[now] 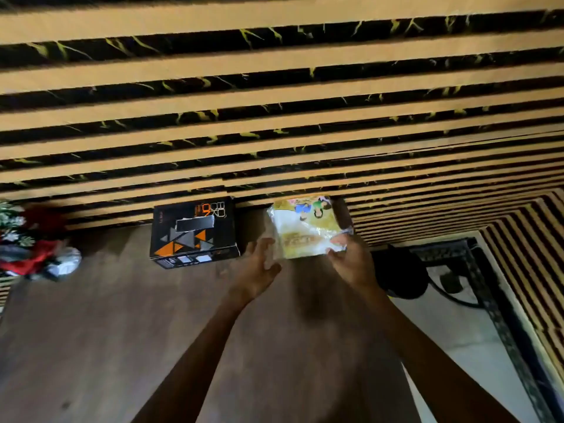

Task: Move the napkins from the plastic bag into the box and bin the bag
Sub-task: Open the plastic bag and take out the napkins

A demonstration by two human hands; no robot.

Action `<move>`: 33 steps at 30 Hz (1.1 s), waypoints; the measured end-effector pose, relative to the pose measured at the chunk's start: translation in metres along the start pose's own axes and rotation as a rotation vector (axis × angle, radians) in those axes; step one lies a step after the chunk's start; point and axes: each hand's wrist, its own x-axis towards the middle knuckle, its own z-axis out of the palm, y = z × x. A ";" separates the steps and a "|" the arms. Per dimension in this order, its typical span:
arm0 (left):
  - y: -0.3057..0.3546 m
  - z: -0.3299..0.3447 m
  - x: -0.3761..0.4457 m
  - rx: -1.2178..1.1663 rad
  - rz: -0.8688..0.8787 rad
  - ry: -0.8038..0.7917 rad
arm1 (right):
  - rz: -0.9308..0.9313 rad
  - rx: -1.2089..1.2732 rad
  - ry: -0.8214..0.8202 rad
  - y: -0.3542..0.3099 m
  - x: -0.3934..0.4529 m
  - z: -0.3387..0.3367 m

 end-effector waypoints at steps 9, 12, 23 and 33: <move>0.010 0.058 0.088 -0.477 -0.435 0.062 | 0.293 0.109 -0.222 0.050 0.095 0.022; 0.008 0.070 0.096 -0.655 -0.528 0.102 | 0.329 0.117 -0.221 0.061 0.103 0.031; 0.026 0.079 -0.035 -0.819 -0.603 0.101 | 0.298 0.195 -0.254 0.064 -0.034 -0.003; -0.003 0.100 -0.174 -0.695 -0.694 -0.082 | 0.409 0.300 -0.380 0.088 -0.178 0.000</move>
